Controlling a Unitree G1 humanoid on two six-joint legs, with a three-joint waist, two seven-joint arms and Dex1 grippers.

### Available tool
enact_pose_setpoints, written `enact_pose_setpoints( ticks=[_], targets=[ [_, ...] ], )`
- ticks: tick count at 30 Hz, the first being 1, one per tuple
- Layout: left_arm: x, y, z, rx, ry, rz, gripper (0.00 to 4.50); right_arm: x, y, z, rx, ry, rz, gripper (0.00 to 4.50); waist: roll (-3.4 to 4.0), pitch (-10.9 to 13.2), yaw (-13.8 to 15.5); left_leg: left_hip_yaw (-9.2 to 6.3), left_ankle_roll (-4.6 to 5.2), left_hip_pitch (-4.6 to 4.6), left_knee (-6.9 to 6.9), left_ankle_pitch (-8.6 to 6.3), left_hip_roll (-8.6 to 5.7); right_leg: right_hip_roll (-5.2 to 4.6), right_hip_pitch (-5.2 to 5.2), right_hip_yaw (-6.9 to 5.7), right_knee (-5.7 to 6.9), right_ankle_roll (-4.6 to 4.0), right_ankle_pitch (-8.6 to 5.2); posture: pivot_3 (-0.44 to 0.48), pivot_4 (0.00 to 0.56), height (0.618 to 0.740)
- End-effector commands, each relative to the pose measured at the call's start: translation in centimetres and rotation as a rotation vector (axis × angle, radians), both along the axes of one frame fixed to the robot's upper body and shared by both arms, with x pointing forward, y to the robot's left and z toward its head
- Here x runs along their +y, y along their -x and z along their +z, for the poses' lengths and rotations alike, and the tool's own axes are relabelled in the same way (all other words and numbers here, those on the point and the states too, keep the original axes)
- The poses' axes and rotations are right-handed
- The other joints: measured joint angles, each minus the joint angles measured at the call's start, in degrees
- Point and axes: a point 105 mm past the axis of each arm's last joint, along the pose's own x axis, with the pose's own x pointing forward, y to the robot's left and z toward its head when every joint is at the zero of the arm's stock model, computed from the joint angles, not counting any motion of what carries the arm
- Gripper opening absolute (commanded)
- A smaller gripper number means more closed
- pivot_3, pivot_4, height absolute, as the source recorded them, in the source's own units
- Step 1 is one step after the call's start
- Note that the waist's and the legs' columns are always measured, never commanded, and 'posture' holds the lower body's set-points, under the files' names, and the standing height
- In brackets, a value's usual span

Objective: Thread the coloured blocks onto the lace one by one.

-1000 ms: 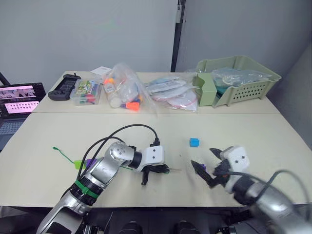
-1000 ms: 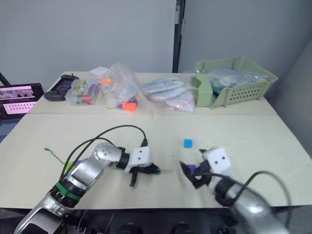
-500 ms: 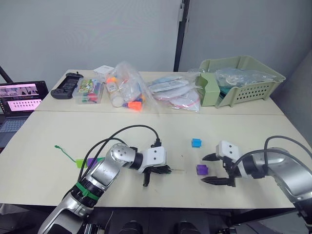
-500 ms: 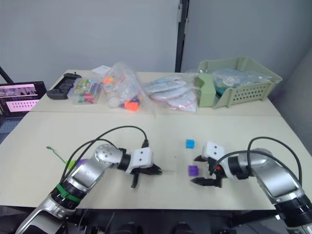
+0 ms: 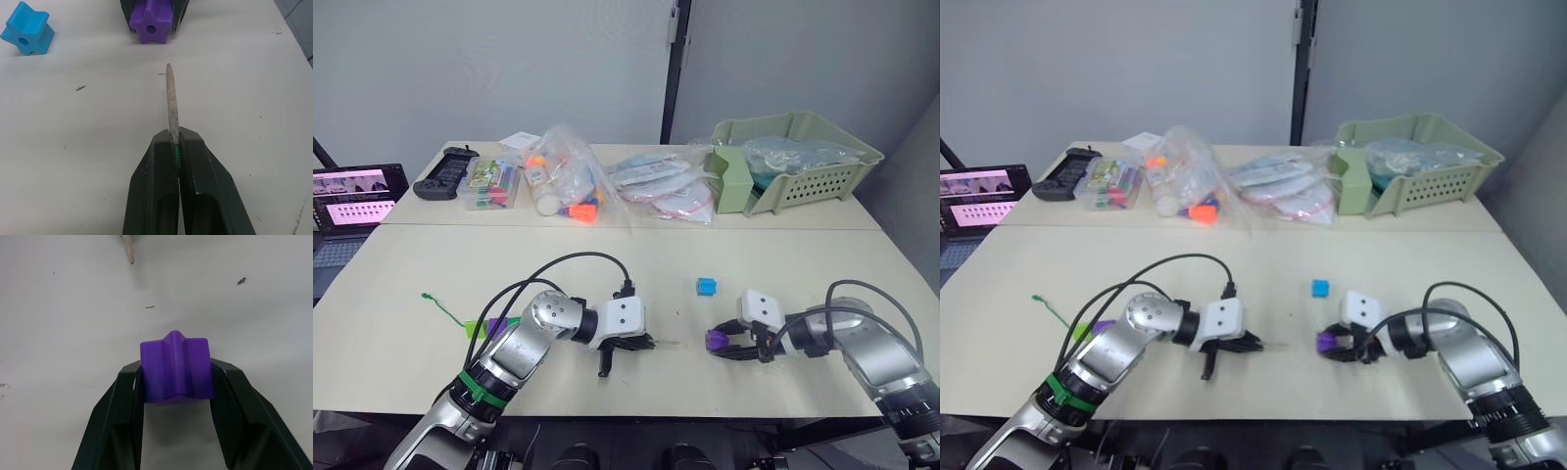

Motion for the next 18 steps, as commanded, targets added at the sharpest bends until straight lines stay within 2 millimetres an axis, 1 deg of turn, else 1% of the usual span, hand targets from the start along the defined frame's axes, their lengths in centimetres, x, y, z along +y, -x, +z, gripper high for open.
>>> enact_pose_setpoints(
  ticks=[1, 3, 6, 9, 15, 18],
  targets=[
    [-0.8, -0.2, 1.5, -0.05, 0.005, -0.018, 0.0, 0.8, -0.2, 0.6, -0.044, -0.023, 0.004, 1.38, 0.0, 0.0, -0.02, 0.0, 0.0, 0.0, 0.0, 0.0, 0.0, 0.01, 0.0, 0.0, 0.01, -0.01, 0.0, 0.0, 0.15, 0.74],
    [-1.0, -0.2, 1.6, -0.05, -0.004, -0.018, 0.0, 1.3, -0.2, 0.7, -0.052, -0.026, 0.01, 1.38, 0.0, 0.0, -0.15, 0.0, 0.0, 0.01, 0.0, 0.0, 0.0, 0.01, 0.0, 0.0, 0.02, -0.01, 0.0, 0.0, 0.15, 0.74],
    [-1.7, -0.1, 1.8, -0.048, -0.009, -0.021, 0.0, 2.6, 0.1, 1.1, -0.057, -0.035, 0.031, 1.38, 0.01, -0.01, -0.19, 0.0, 0.0, 0.01, -0.02, 0.0, 0.01, 0.03, -0.02, 0.0, 0.04, -0.01, 0.0, 0.0, 0.15, 0.74],
    [-2.0, 0.1, 1.7, -0.041, -0.012, -0.023, 0.0, 3.2, 0.3, 0.9, -0.06, -0.019, 0.039, 1.38, 0.01, -0.01, -0.08, -0.02, 0.0, -0.01, -0.01, 0.0, 0.0, 0.02, -0.02, 0.0, 0.03, 0.0, 0.0, 0.0, 0.15, 0.74],
    [-1.9, 0.0, 1.5, -0.03, -0.039, -0.016, 0.0, 3.0, 0.4, -0.2, -0.028, 0.029, 0.024, 1.38, 0.01, -0.01, -0.02, -0.02, 0.0, 0.0, 0.02, 0.0, -0.01, 0.02, 0.0, 0.0, 0.02, 0.0, 0.0, 0.0, 0.15, 0.74],
    [-1.7, -0.2, 1.4, -0.038, -0.065, 0.005, 0.0, 3.0, 0.5, -0.2, -0.025, 0.03, 0.024, 1.38, 0.01, -0.01, -0.03, -0.01, 0.0, 0.0, 0.02, 0.0, -0.01, 0.02, 0.01, 0.0, 0.02, 0.0, 0.0, 0.0, 0.15, 0.74]
  ],
)
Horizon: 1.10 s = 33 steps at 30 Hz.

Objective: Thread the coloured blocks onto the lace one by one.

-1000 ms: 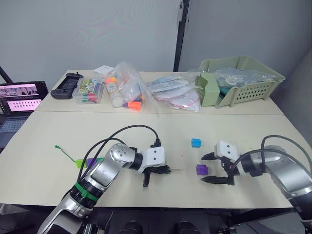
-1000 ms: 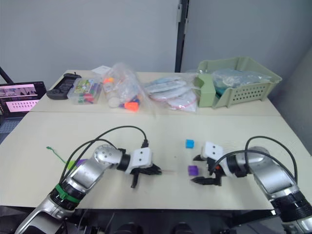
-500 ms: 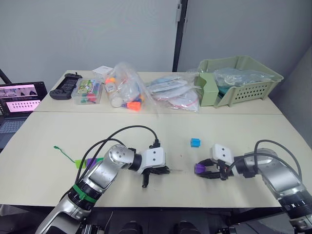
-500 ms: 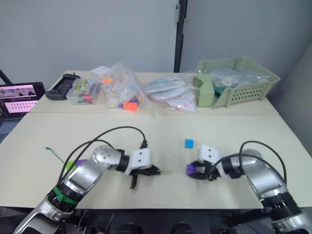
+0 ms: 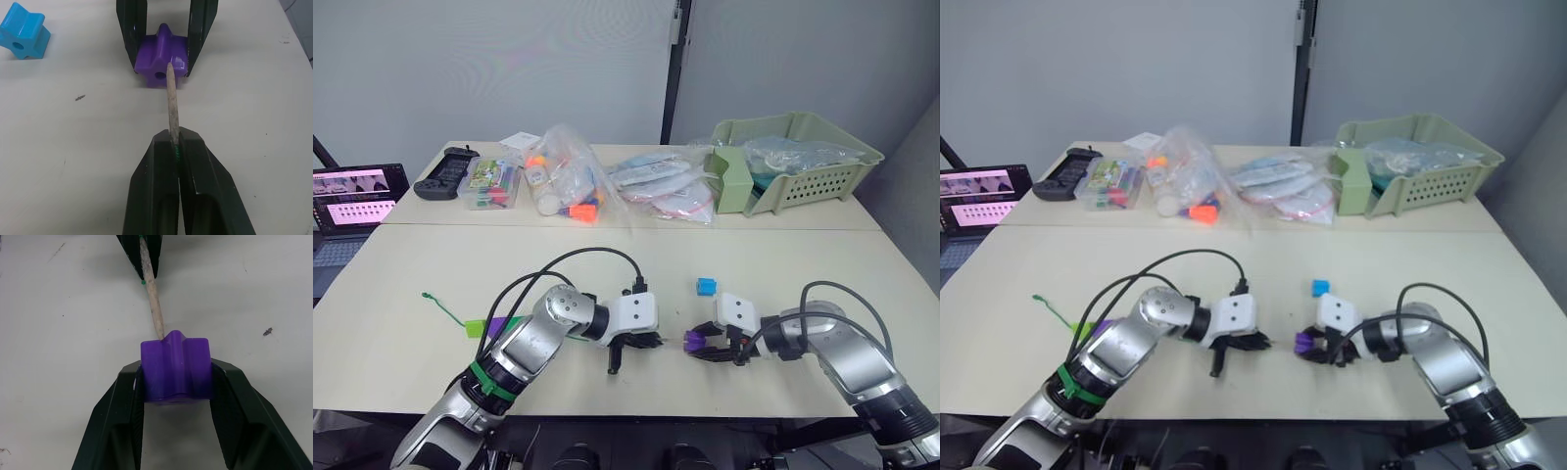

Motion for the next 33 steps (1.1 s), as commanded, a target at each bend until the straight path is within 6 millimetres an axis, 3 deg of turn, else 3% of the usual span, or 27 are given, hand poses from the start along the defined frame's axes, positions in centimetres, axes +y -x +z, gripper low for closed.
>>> enact_pose_setpoints(
  ticks=[1, 33],
  targets=[
    [-0.2, -0.2, 0.9, -0.052, -0.016, 0.008, 0.0, -0.1, 0.1, -0.1, -0.006, 0.029, 0.0, 1.38, 0.0, 0.0, -0.02, 0.0, 0.0, 0.0, 0.0, 0.0, 0.0, 0.0, 0.0, 0.0, 0.0, 0.0, 0.0, 0.0, 0.15, 0.74],
    [-1.1, 0.4, 1.2, -0.054, -0.077, 0.034, 0.0, 1.0, -0.4, 0.3, -0.033, 0.056, 0.002, 1.38, 0.0, 0.0, -0.2, 0.0, 0.0, 0.05, 0.0, 0.0, 0.02, 0.04, 0.01, 0.0, 0.04, 0.0, 0.0, 0.0, 0.15, 0.74]
  ],
)
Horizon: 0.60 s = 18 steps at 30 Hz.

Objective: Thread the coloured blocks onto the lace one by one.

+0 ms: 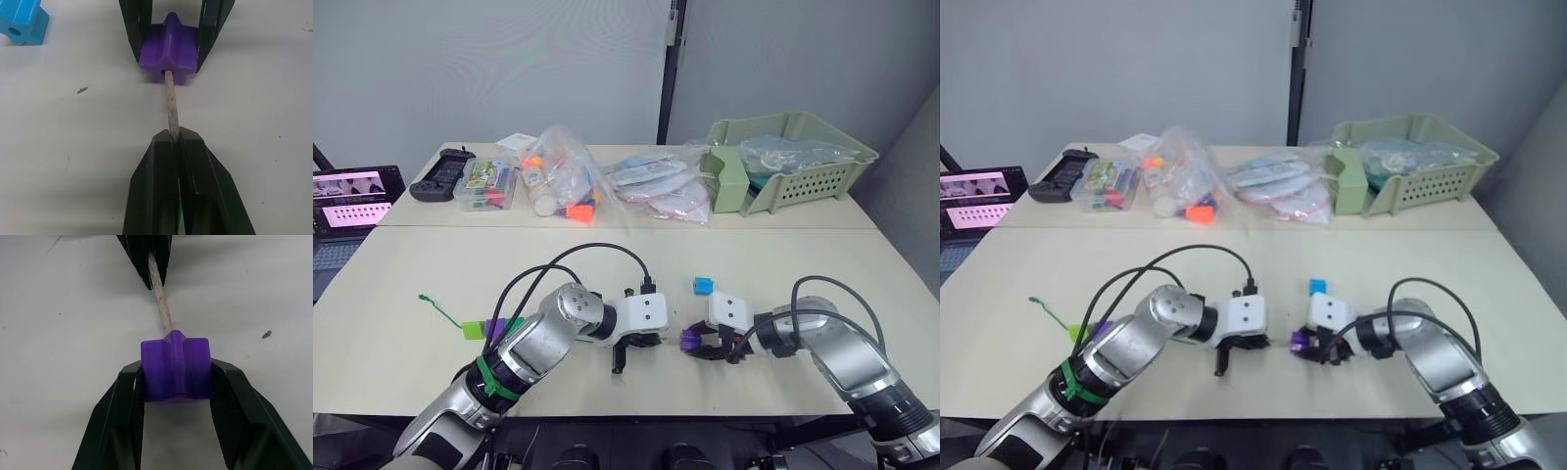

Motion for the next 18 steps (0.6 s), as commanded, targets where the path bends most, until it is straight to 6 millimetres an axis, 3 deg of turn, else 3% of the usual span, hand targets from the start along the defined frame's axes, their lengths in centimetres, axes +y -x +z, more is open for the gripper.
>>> enact_pose_setpoints(
  ticks=[1, 18],
  targets=[
    [-0.7, 0.3, 0.9, -0.037, 0.011, -0.033, 0.0, 0.3, -0.2, 0.1, -0.016, 0.011, -0.003, 1.38, 0.0, 0.0, 0.01, 0.0, 0.0, 0.0, 0.0, 0.0, 0.0, 0.0, 0.0, 0.0, 0.0, 0.0, 0.0, 0.0, 0.15, 0.74],
    [-4.9, 1.0, 0.8, 0.004, 0.117, -0.102, 0.0, 2.4, 0.7, 0.0, -0.006, -0.003, 0.02, 1.38, 0.0, 0.0, -0.05, 0.0, 0.0, 0.06, 0.01, 0.0, 0.0, 0.01, 0.05, 0.0, 0.02, 0.0, 0.0, 0.0, 0.15, 0.74]
  ],
)
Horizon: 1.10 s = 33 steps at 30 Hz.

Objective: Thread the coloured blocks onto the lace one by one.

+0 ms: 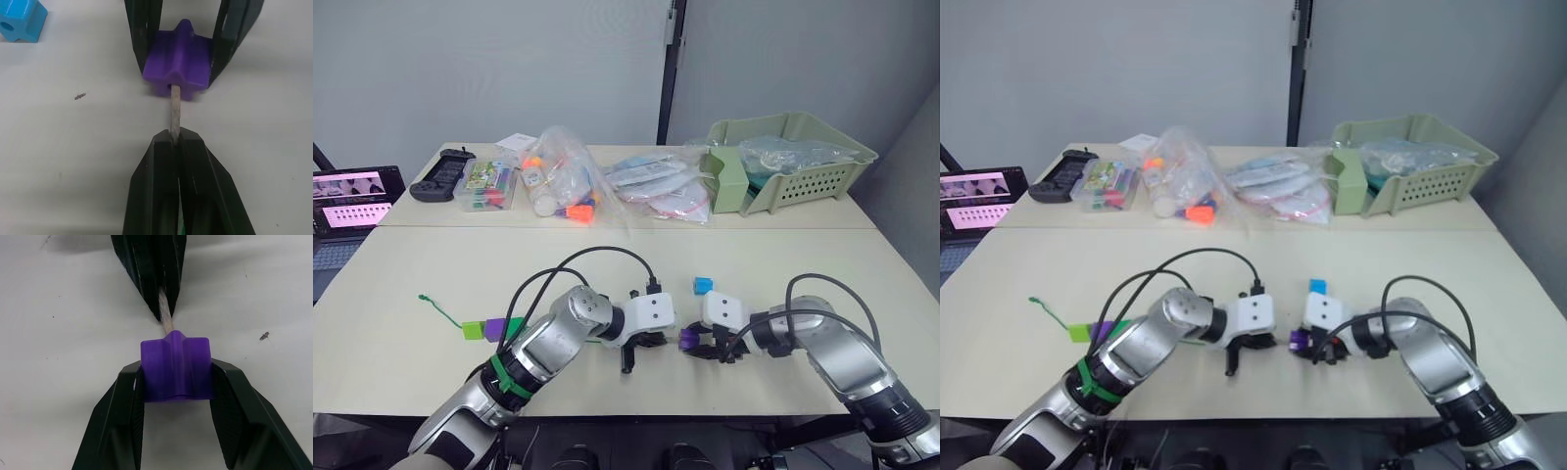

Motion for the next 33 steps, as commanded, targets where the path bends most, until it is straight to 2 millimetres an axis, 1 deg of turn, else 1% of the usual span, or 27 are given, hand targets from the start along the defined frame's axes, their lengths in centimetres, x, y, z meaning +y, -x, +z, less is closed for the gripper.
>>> enact_pose_setpoints(
  ticks=[1, 8, 10, 12, 16, 17, 18, 21, 22, 24, 26, 29, 33],
  targets=[
    [-2.8, 1.5, 1.9, -0.043, 0.084, -0.129, 0.0, 1.4, 0.5, -0.1, -0.002, -0.016, 0.034, 1.38, 0.01, -0.01, -0.03, 0.0, 0.0, 0.0, -0.01, 0.0, 0.0, 0.0, -0.01, 0.0, 0.0, 0.0, 0.0, 0.0, 0.15, 0.74],
    [-3.0, 1.8, 2.5, -0.054, 0.114, -0.162, 0.0, 1.2, 0.6, -0.1, -0.001, -0.013, 0.024, 1.38, 0.01, -0.01, 0.11, 0.0, 0.0, -0.01, 0.0, 0.0, -0.01, -0.02, 0.0, 0.0, 0.0, 0.0, 0.0, 0.0, 0.15, 0.74],
    [-3.0, 1.8, 2.4, -0.031, 0.13, -0.15, 0.0, 1.2, 0.5, -0.1, -0.002, -0.014, 0.024, 1.38, 0.01, -0.01, 0.11, 0.0, 0.0, -0.02, 0.0, 0.0, -0.01, -0.02, -0.01, 0.0, 0.0, 0.0, 0.0, 0.0, 0.15, 0.74],
    [-2.5, 1.7, 2.3, 0.027, 0.17, -0.122, 0.0, 1.2, 0.6, -0.1, -0.002, -0.014, 0.022, 1.38, 0.02, -0.01, 0.09, 0.0, 0.0, -0.02, 0.0, 0.0, -0.02, -0.02, -0.01, 0.0, 0.0, 0.0, 0.0, 0.0, 0.15, 0.74],
    [-1.1, 1.6, 2.6, 0.073, 0.21, -0.114, 1.32, 1.1, 0.6, -0.2, 0.0, -0.013, 0.018, 1.38, 0.01, -0.01, 0.13, -0.03, 0.0, -0.03, 0.0, 0.0, 0.01, -0.01, -0.04, -0.02, 0.02, 0.0, 0.0, 0.0, 0.15, 0.74],
    [-0.4, 1.2, 2.6, 0.063, 0.211, -0.104, 1.59, 1.0, 0.6, -0.2, 0.001, -0.011, 0.014, 1.38, 0.01, -0.01, 0.12, -0.03, 0.0, -0.03, 0.0, 0.0, 0.0, -0.02, -0.03, -0.02, 0.0, 0.0, 0.0, 0.0, 0.15, 0.74],
    [0.1, 1.0, 2.6, 0.056, 0.211, -0.098, 1.96, 0.9, 0.6, -0.2, 0.0, -0.01, 0.012, 1.38, 0.01, -0.01, 0.06, -0.03, 0.0, -0.04, 0.0, 0.0, 0.0, -0.02, -0.03, -0.01, 0.0, 0.0, 0.0, 0.0, 0.15, 0.74],
    [2.0, 0.9, 2.9, 0.084, 0.247, -0.09, 2.87, 0.6, 0.5, -0.2, 0.001, -0.004, 0.005, 1.38, 0.02, -0.01, 0.0, -0.03, 0.0, -0.02, -0.01, 0.0, 0.02, -0.02, -0.04, -0.01, 0.01, -0.01, 0.01, 0.0, 0.15, 0.74],
    [2.8, 0.8, 2.7, 0.086, 0.24, -0.084, 2.87, 0.5, 0.5, -0.2, 0.001, -0.002, 0.005, 1.38, 0.02, -0.01, -0.13, -0.02, 0.0, -0.01, -0.02, 0.0, 0.03, -0.01, -0.04, -0.01, 0.01, -0.02, 0.01, 0.0, 0.15, 0.74],
    [4.4, 0.6, 1.6, 0.089, 0.196, -0.057, 2.87, 0.4, 0.6, -0.1, 0.002, 0.0, 0.004, 1.38, 0.03, -0.02, -0.23, 0.01, 0.0, 0.06, -0.07, 0.0, 0.04, -0.02, -0.04, 0.0, 0.01, -0.03, 0.01, 0.0, 0.15, 0.74],
    [5.4, 0.5, 0.7, 0.08, 0.165, -0.037, 2.88, 0.4, 0.6, -0.1, 0.002, 0.001, 0.004, 1.38, 0.03, -0.02, -0.03, 0.0, 0.0, 0.06, -0.08, 0.0, 0.04, -0.02, -0.04, -0.01, 0.0, -0.03, 0.02, 0.0, 0.15, 0.74],
    [6.0, 0.3, -0.3, 0.064, 0.152, -0.017, 2.89, 0.2, 0.6, 0.0, 0.003, 0.004, 0.005, 1.38, 0.02, -0.01, 0.33, -0.01, 0.0, 0.03, -0.03, 0.0, 0.0, -0.07, 0.0, -0.02, -0.04, -0.02, 0.01, 0.0, 0.15, 0.74],
    [5.1, 0.1, -1.0, 0.048, 0.201, -0.007, 2.89, 0.1, 0.7, 0.1, 0.006, 0.008, 0.005, 1.38, 0.02, -0.01, 0.41, 0.0, 0.0, 0.04, 0.01, 0.0, 0.0, -0.08, 0.04, -0.02, -0.03, -0.02, 0.02, 0.0, 0.15, 0.74]
  ],
)
